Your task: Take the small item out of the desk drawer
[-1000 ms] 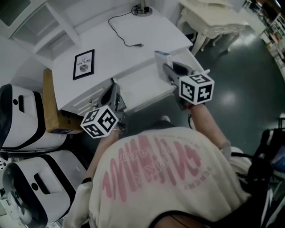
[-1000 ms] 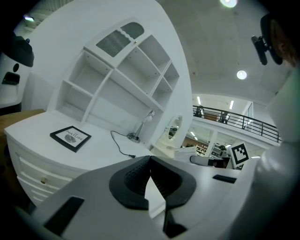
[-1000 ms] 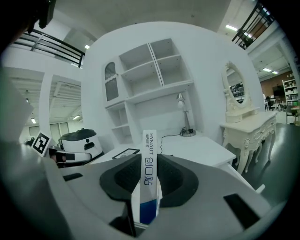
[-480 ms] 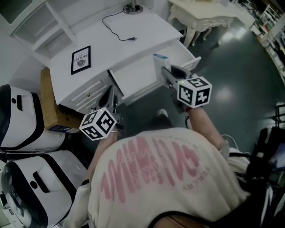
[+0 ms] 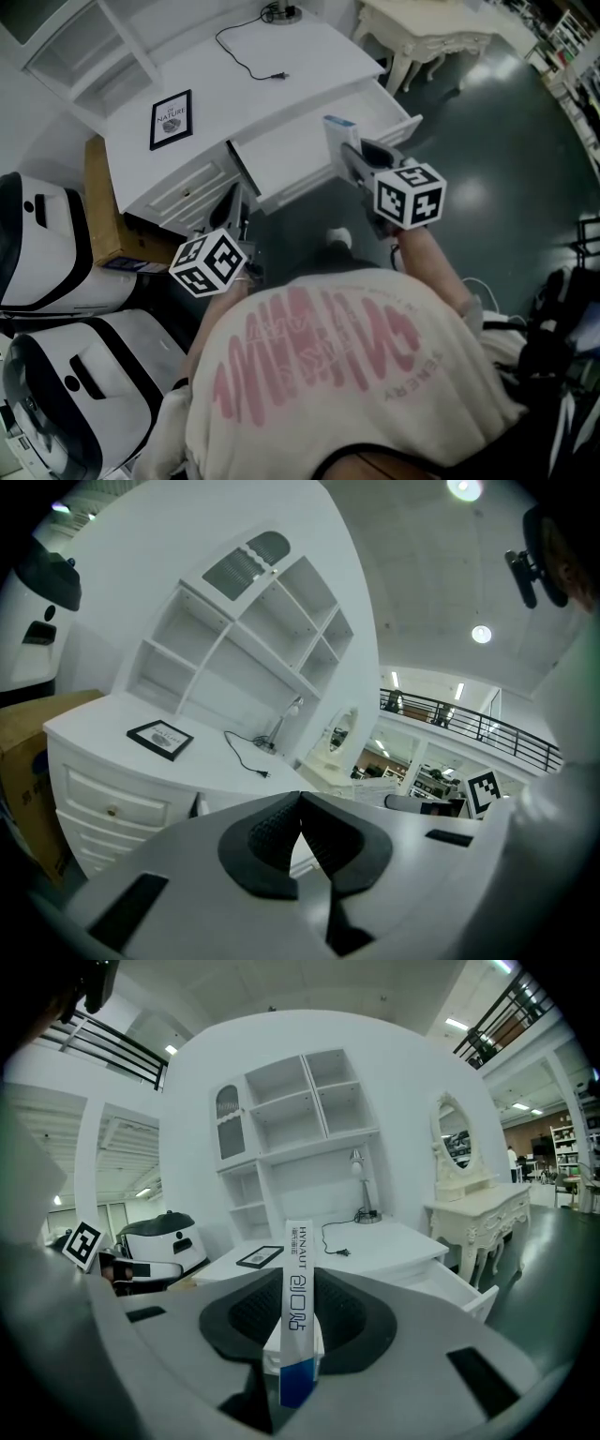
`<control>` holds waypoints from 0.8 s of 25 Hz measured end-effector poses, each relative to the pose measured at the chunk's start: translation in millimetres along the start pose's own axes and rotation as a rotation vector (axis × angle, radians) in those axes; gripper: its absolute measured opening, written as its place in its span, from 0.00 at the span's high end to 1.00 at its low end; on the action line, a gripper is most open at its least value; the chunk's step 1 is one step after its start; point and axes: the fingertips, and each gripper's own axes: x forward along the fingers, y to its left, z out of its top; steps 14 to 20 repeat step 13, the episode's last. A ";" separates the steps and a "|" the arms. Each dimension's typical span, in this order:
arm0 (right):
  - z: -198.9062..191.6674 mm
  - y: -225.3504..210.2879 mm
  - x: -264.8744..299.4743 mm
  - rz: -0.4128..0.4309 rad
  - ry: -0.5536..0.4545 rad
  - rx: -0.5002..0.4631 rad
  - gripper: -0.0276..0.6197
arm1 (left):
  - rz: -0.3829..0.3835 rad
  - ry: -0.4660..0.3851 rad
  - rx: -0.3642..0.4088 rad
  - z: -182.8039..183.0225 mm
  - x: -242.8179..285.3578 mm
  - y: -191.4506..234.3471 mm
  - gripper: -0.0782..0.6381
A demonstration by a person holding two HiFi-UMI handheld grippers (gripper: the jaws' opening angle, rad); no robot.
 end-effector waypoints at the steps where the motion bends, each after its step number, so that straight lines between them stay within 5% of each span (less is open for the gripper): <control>1: 0.1 -1.4 0.2 -0.002 -0.001 0.002 0.80 | 0.001 0.000 -0.001 -0.3 0.3 0.4 0.85; 20: 0.9 -20.8 4.7 -0.002 0.008 0.012 0.80 | 0.008 -0.007 0.006 3.2 12.3 -5.0 0.85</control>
